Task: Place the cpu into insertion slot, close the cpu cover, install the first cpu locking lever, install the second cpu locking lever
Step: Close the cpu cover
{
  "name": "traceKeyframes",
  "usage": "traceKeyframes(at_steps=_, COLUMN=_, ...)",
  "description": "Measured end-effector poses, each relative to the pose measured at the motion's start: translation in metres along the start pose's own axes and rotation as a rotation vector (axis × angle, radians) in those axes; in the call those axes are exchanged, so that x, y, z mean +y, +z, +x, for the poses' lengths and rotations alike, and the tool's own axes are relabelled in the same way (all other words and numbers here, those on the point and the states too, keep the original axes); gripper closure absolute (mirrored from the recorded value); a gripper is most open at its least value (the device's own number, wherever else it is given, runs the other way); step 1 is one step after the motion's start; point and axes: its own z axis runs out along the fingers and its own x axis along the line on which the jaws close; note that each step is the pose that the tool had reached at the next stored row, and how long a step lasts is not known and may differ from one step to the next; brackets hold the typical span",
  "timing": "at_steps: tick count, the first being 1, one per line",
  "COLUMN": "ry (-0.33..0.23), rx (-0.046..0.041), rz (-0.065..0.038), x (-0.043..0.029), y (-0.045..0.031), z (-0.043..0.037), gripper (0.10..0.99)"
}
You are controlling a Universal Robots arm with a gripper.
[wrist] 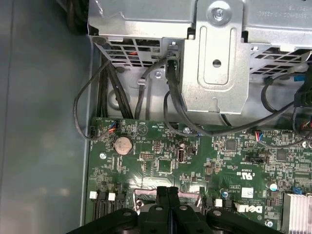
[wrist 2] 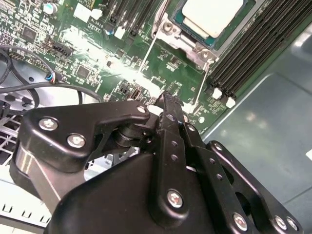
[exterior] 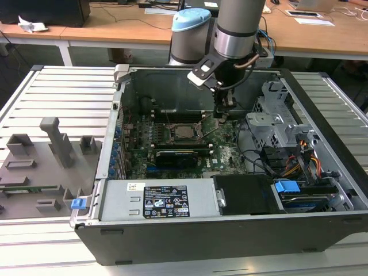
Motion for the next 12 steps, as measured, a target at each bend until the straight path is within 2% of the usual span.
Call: traceKeyframes(at_steps=12, ry=-0.003, rx=0.0004, rz=0.001, x=0.0094, y=0.0015, z=0.0002, gripper=0.98)
